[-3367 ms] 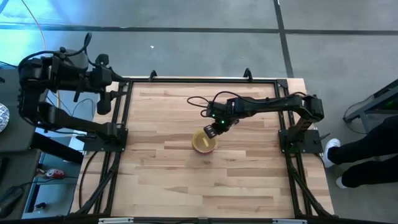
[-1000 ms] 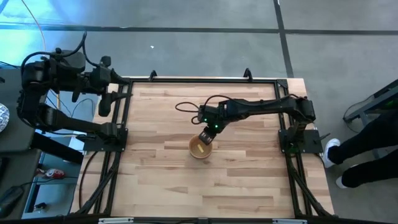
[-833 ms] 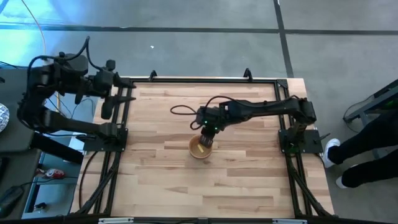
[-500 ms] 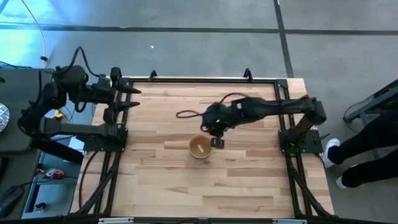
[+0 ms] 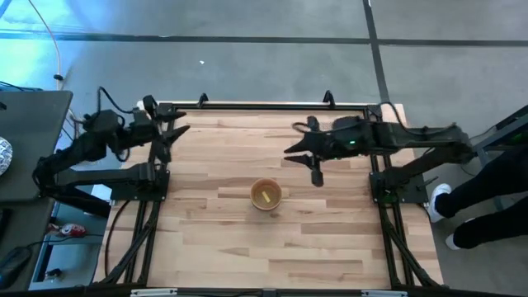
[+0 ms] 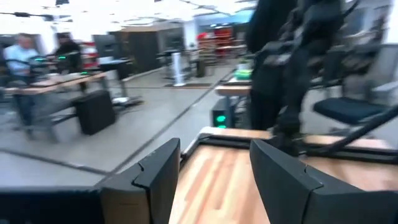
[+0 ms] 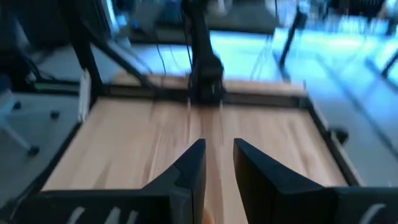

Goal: Nest bowls inside each other
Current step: Return to Home Position

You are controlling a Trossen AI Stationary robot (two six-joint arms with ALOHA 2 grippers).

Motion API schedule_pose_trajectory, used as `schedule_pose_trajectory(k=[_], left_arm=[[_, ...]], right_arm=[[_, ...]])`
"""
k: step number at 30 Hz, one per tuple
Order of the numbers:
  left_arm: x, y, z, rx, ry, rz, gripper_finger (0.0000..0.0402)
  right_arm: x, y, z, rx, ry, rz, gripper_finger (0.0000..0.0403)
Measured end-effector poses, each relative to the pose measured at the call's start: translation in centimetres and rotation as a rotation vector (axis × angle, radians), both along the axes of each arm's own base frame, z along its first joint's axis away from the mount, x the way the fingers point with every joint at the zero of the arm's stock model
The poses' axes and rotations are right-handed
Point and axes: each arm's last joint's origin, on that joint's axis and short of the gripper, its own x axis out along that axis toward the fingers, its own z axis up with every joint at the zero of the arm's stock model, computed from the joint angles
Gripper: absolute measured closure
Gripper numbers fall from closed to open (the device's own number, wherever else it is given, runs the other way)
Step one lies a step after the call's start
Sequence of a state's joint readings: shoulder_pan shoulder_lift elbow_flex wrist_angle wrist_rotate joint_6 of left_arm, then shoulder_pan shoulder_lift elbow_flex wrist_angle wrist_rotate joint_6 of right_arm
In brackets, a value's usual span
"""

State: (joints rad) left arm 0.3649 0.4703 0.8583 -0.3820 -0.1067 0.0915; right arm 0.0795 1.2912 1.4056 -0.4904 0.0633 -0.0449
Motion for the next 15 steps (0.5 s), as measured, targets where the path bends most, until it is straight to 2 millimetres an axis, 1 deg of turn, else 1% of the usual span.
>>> schedule_pose_trajectory(k=[5,8,12,15], left_arm=[[1.0,0.6,-2.6,0.029,-0.034,0.060,0.0218],[1.6,0.8,-3.9,0.035,-0.055,0.077,0.0218],[2.3,0.9,-5.2,0.045,-0.082,0.083,0.0218],[2.7,0.7,-6.3,0.055,-0.056,0.097,0.0218]], right_arm=[[-1.8,0.0,-0.3,-0.047,-0.183,0.054,0.0329],[-2.9,-0.1,-0.6,-0.072,-0.262,0.066,0.0329],[-4.3,-0.2,-1.2,-0.085,-0.334,0.069,0.0329],[-5.3,-0.3,-1.8,-0.085,-0.371,0.069,0.0329]])
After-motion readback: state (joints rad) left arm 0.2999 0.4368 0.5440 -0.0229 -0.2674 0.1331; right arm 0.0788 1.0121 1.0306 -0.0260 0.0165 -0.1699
